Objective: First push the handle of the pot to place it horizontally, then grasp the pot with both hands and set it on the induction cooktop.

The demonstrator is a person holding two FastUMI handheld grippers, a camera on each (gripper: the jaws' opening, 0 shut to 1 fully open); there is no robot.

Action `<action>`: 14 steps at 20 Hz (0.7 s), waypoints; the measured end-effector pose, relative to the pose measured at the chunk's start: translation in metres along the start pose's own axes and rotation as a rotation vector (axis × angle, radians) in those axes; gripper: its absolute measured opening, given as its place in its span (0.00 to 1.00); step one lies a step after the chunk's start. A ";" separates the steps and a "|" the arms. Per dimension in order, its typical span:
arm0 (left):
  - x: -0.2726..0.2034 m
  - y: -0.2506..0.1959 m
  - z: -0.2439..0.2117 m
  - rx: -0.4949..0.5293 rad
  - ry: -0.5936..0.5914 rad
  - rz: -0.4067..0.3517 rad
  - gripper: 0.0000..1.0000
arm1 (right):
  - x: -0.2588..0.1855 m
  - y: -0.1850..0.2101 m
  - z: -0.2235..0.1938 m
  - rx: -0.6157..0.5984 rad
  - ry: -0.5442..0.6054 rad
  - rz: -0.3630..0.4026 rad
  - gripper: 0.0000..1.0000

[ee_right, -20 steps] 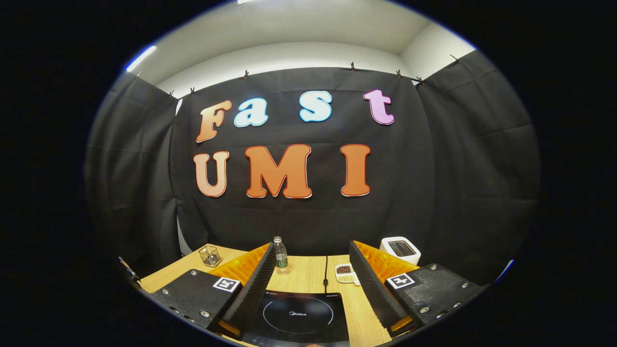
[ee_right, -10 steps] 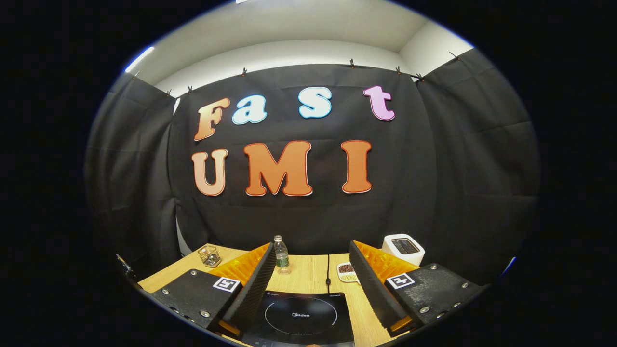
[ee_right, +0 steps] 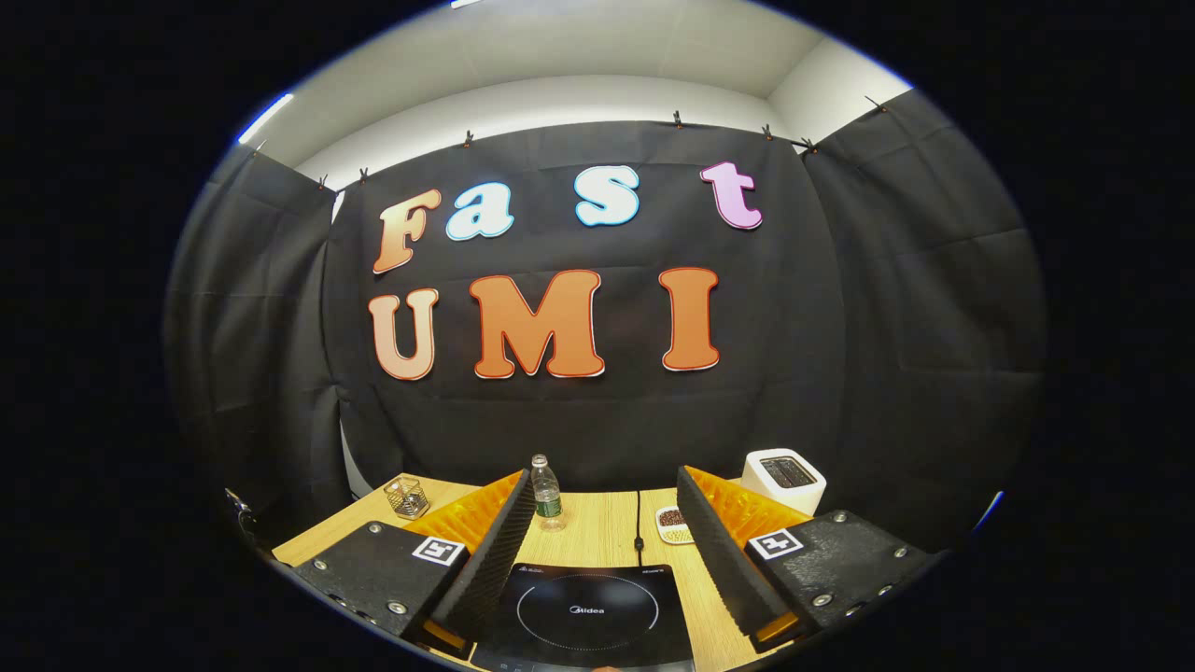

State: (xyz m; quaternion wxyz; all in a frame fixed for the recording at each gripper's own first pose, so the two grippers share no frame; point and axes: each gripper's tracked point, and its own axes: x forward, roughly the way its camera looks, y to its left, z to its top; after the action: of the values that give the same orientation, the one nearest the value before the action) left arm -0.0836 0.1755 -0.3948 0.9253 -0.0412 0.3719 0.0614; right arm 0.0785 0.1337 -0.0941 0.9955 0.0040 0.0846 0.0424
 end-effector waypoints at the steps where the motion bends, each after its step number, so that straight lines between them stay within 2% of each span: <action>1: 0.003 0.002 0.000 0.000 0.001 0.000 0.05 | 0.000 0.001 -0.001 -0.001 0.001 0.001 1.00; 2: 0.004 0.003 0.001 0.004 0.004 0.000 0.05 | -0.001 0.002 0.000 -0.002 0.001 0.002 1.00; 3: 0.006 0.005 0.003 0.004 0.005 0.000 0.05 | -0.001 0.002 0.000 -0.003 0.000 0.002 0.95; 7: 0.019 0.016 0.011 0.009 -0.008 -0.005 0.05 | -0.002 0.007 0.000 0.007 -0.002 0.007 0.95; 8: 0.023 0.020 0.014 0.003 -0.015 -0.008 0.05 | -0.002 0.008 0.001 0.008 -0.003 0.010 1.00; 10: 0.030 0.025 0.018 -0.018 -0.022 -0.012 0.05 | -0.003 0.011 -0.001 0.003 -0.005 0.012 1.00; 11: 0.033 0.027 0.019 -0.030 -0.021 -0.014 0.05 | -0.003 0.011 -0.001 0.001 -0.005 0.010 0.95; 12: 0.035 0.029 0.022 -0.044 -0.023 -0.015 0.05 | -0.002 0.012 -0.003 -0.001 -0.005 0.008 1.00; 14: 0.039 0.031 0.024 -0.055 -0.025 -0.021 0.05 | -0.001 0.014 -0.005 0.000 0.001 0.009 1.00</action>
State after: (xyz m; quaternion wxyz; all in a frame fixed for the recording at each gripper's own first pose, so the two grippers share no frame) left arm -0.0435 0.2124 -0.4055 0.9290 -0.0698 0.3581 0.0626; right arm 0.0753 0.1477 -0.0990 0.9952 0.0045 0.0852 0.0470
